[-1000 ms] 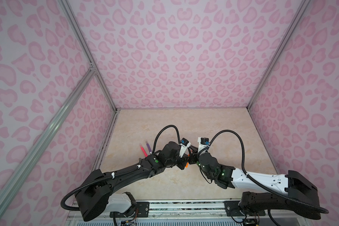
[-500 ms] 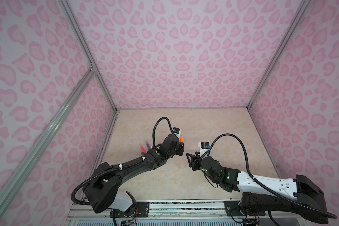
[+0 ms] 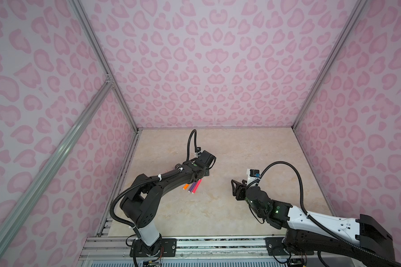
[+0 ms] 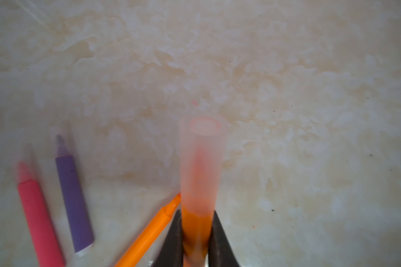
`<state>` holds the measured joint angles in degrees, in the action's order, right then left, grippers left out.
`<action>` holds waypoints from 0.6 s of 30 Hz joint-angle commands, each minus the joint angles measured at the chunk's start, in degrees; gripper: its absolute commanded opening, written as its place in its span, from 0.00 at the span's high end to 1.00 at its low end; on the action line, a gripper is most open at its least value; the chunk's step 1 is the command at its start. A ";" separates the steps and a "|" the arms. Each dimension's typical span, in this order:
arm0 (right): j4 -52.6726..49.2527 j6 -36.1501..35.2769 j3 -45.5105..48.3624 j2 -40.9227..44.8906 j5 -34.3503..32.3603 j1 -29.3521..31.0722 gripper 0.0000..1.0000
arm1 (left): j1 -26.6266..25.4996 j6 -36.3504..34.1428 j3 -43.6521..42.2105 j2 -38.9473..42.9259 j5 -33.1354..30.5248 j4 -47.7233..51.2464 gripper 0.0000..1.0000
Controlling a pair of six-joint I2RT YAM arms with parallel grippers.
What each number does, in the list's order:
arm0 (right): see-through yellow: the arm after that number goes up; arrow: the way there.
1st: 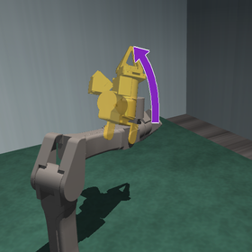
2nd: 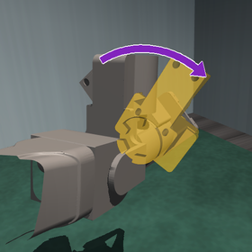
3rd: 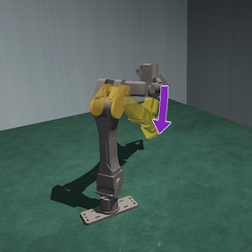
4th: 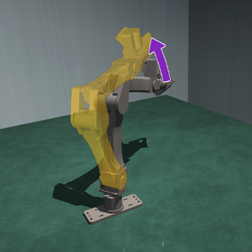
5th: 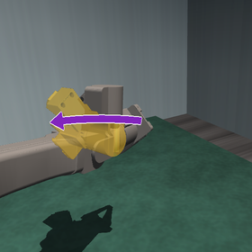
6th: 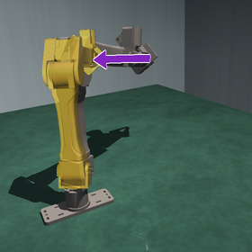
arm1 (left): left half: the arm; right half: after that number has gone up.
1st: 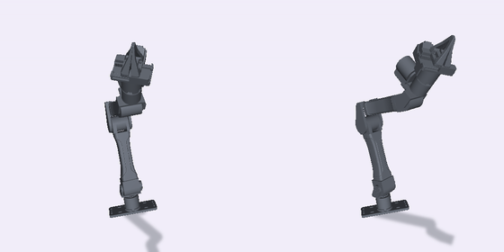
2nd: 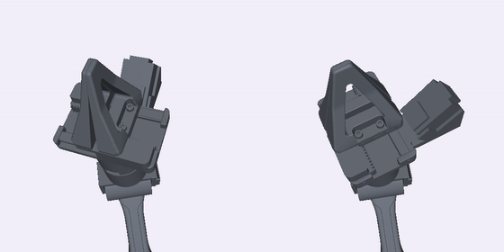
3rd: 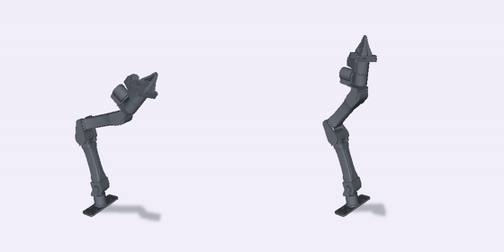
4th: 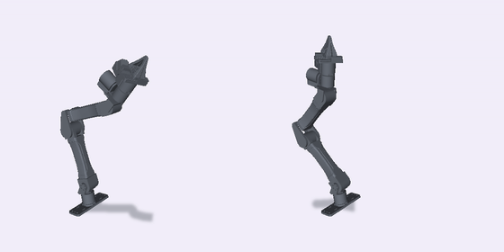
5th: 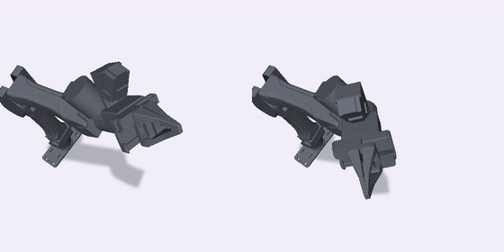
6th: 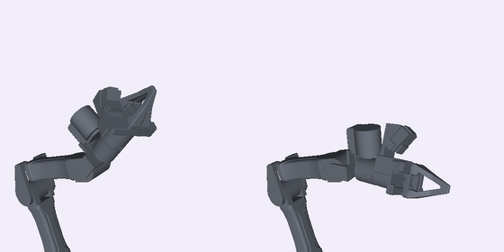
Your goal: Insert the pens into the pen caps
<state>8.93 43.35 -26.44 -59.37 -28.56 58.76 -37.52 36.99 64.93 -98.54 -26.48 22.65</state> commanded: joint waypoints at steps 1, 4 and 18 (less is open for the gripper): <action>0.73 0.64 0.26 -0.59 -0.55 -0.31 0.36 | 3.38 4.86 0.75 -1.43 -5.60 6.94 0.97; 0.65 0.52 -0.28 -1.70 0.06 -0.58 0.36 | 7.50 6.70 1.38 -3.81 -1.56 8.24 0.97; 0.78 0.15 -2.22 -5.43 1.93 -1.43 0.36 | 13.94 6.83 1.70 -8.85 9.09 7.44 0.74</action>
<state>9.17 43.55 -28.29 -64.25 -26.52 57.36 -23.92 42.39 66.46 -106.67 -19.46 28.69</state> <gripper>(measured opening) 0.640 0.254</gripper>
